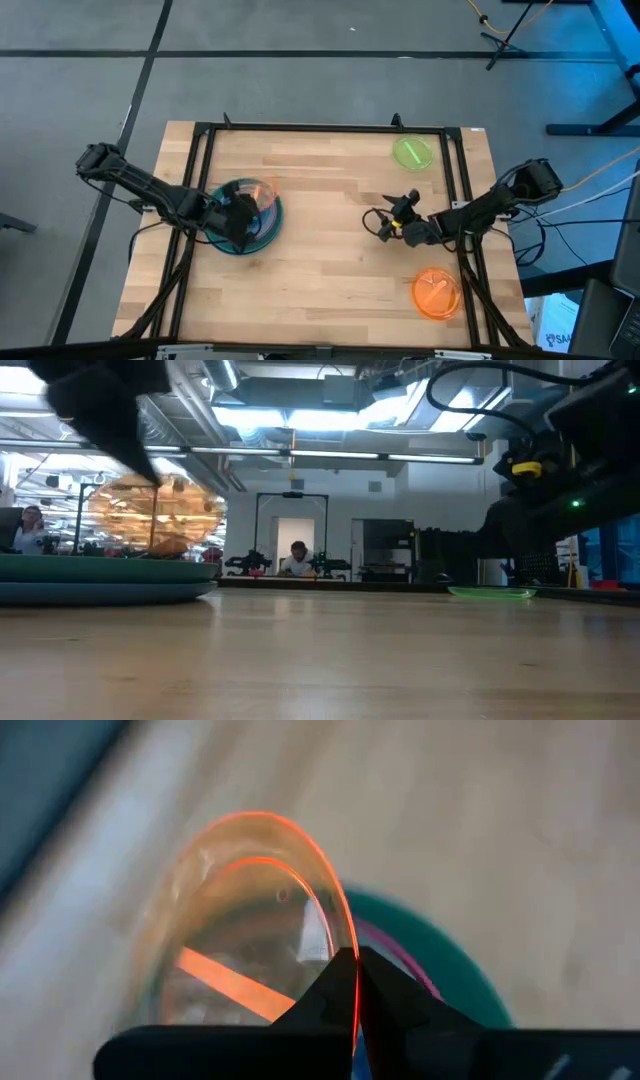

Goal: Stack plastic plates
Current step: Stack the top orange plate on top of the blue plate

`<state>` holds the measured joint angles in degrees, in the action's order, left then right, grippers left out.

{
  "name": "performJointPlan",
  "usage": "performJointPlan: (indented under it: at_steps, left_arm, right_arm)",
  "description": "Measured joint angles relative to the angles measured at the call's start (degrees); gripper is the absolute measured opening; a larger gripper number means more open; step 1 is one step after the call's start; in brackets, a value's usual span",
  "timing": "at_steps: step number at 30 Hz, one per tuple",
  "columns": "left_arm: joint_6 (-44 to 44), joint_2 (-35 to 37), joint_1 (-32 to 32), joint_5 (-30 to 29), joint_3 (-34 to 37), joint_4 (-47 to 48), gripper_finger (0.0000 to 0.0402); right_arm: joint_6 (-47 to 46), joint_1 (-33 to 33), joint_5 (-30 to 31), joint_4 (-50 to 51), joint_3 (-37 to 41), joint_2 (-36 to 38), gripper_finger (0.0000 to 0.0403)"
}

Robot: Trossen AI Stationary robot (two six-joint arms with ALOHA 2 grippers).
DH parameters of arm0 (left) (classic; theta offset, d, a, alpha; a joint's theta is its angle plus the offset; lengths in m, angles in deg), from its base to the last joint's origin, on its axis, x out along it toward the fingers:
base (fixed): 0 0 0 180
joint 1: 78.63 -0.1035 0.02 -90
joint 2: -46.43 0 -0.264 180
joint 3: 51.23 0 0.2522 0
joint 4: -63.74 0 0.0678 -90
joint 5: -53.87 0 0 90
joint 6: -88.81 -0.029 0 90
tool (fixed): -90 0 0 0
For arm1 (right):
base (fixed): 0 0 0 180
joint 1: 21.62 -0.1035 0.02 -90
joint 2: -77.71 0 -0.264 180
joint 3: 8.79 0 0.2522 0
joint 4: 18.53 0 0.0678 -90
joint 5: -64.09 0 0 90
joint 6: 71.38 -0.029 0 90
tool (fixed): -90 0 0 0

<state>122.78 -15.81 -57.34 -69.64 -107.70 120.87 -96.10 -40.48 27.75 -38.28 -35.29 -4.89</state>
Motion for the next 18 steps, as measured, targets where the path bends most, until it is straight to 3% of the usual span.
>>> performJointPlan:
  at_steps: [4,9,13,18]
  left_arm:
    - [3.9,-0.9,0.5,6.8,0.9,5.4,0.0002]
    - [2.9,-1.3,0.2,7.5,2.8,3.9,0.0013]
    - [2.2,-1.3,-2.3,8.2,3.7,3.8,0.0053]
    - [2.8,-1.3,-5.5,14.0,3.6,1.6,0.0116]
  right_arm:
    - [-0.5,0.7,-1.0,-0.9,0.0,0.0,0.0238]
    - [-0.1,0.6,-0.5,-0.8,0.0,0.0,0.0238]
    - [1.0,1.8,2.3,-1.9,0.0,-0.1,0.0238]
    - [2.7,3.6,-1.0,-3.0,0.0,-0.9,0.0238]
